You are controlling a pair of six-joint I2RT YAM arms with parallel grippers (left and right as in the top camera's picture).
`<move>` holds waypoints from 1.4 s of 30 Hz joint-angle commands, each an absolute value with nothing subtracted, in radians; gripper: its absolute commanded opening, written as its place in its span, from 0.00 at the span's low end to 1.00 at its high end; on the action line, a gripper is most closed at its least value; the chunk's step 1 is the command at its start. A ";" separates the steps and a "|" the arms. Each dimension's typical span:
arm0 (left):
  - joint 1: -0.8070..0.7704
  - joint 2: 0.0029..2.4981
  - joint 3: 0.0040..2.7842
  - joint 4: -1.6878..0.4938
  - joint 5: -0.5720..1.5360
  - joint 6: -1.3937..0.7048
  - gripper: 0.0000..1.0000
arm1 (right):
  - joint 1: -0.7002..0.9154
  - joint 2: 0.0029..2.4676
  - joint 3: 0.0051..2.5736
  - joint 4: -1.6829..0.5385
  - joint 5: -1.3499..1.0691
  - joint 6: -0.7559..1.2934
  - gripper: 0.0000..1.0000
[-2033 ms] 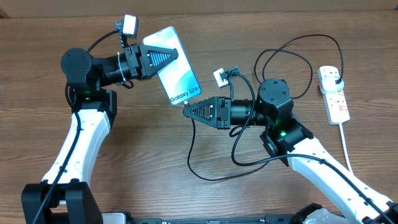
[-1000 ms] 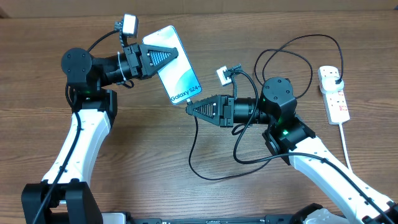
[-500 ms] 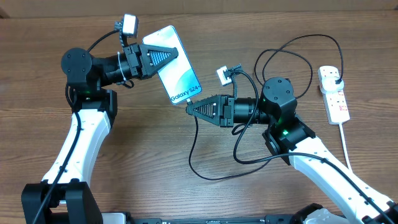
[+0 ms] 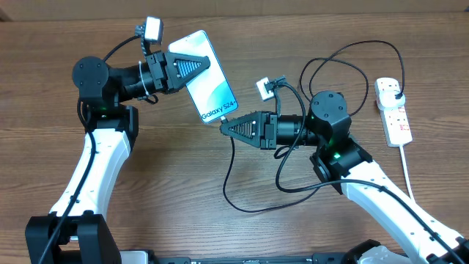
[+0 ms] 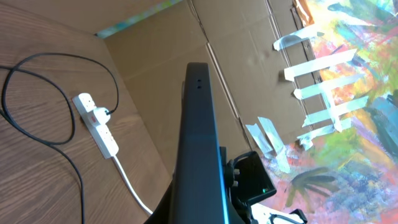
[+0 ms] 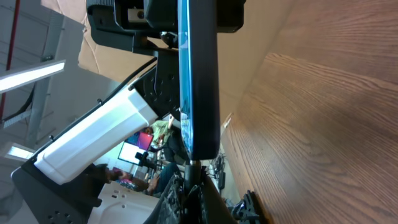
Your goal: Plug charger to phone and switch on socket
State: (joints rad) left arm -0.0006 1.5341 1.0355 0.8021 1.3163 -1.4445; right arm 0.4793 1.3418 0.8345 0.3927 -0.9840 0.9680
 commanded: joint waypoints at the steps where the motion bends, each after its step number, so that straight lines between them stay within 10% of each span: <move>1: -0.022 1.530 1.052 0.813 1.389 -1.436 0.04 | 0.452 1.344 0.839 0.414 -0.930 0.970 0.04; 42: -0.066 1.530 1.052 0.813 1.388 -1.436 0.04 | 0.447 1.344 0.839 0.451 -0.931 0.970 0.04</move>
